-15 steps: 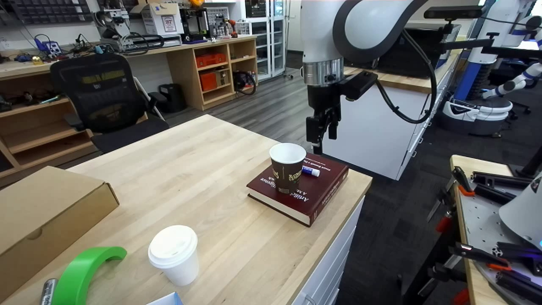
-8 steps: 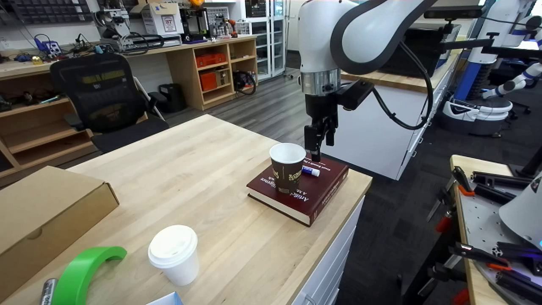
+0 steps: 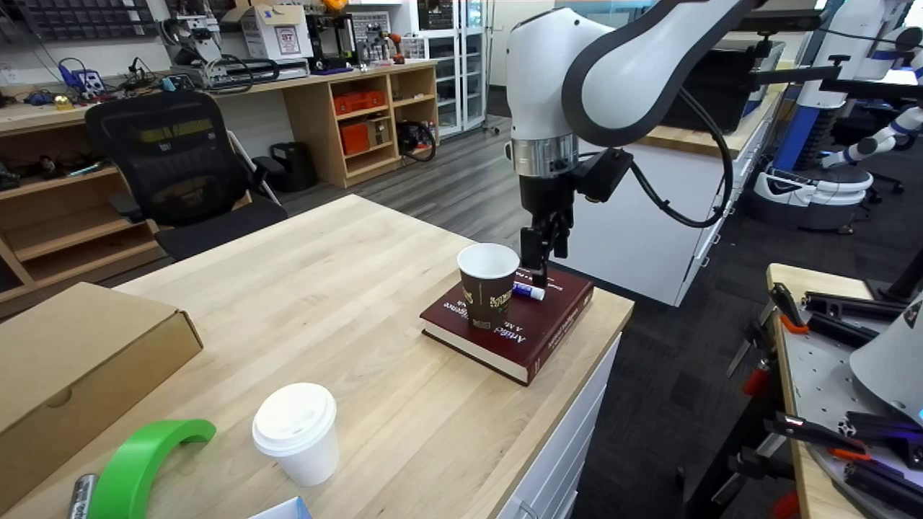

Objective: Put the marker in the cup

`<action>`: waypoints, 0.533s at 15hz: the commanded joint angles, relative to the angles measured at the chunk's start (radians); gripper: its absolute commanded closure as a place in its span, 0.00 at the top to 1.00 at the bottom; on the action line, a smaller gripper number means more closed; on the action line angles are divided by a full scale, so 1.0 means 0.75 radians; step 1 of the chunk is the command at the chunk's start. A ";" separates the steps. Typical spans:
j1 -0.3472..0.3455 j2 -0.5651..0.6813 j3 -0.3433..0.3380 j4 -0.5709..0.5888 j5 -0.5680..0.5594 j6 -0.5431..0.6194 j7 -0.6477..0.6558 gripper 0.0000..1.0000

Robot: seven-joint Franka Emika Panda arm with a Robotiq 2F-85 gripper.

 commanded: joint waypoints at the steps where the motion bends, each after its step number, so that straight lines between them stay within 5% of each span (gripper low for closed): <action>1: -0.005 -0.002 -0.006 -0.039 -0.002 0.068 -0.051 1.00; 8: -0.012 -0.027 -0.032 -0.074 -0.014 0.106 -0.042 1.00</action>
